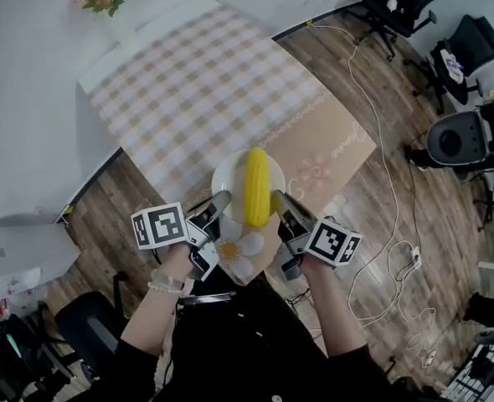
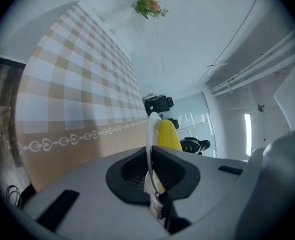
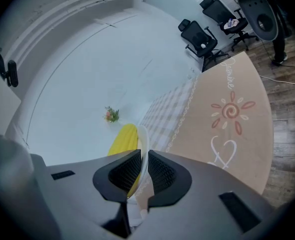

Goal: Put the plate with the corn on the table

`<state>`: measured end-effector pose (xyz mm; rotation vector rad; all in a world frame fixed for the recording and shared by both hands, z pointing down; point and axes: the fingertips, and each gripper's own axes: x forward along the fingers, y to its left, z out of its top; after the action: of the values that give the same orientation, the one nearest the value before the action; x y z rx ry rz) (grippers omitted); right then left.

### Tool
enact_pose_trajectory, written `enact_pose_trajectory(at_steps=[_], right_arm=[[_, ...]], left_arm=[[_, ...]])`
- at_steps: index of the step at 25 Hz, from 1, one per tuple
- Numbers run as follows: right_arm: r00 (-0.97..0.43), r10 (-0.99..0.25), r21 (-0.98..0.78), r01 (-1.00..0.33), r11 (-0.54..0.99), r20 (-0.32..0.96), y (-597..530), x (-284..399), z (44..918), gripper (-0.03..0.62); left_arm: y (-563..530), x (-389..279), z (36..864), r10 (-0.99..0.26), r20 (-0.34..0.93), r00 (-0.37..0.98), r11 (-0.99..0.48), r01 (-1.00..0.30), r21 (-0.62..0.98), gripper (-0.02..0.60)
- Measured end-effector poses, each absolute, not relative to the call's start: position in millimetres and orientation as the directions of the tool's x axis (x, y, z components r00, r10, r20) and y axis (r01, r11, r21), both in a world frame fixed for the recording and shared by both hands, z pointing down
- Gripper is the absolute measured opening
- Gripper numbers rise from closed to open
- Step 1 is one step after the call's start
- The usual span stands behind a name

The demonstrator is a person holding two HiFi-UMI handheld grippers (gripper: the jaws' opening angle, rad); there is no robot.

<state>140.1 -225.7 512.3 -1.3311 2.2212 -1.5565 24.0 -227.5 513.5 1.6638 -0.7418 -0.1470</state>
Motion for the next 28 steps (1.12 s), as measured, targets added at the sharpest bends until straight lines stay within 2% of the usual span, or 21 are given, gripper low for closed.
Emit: enact_pose_trajectory(at_steps=[6,12,28], right_arm=[[-0.604,-0.690,-0.793,-0.605,0.072,0.398,-248.7,119.5,537.6,0.075],[-0.603,-0.656,-0.761,-0.646,0.066,0.455,-255.4,141.9,557.9,0.081],[-0.579,-0.601,-0.694,-0.718,0.054,0.551,-300.1,131.3,595.3,0.092]], left_arm=[[-251.3,3.6,535.9,-0.541,0.312,0.781,-0.054,-0.402,0.914,0.026],[-260.2,26.7,555.5,-0.528,0.332,0.782,-0.042,-0.414,0.910,0.026],[-306.1,15.8,588.9,-0.510,0.386,0.769,-0.019,-0.459,0.888,0.026]])
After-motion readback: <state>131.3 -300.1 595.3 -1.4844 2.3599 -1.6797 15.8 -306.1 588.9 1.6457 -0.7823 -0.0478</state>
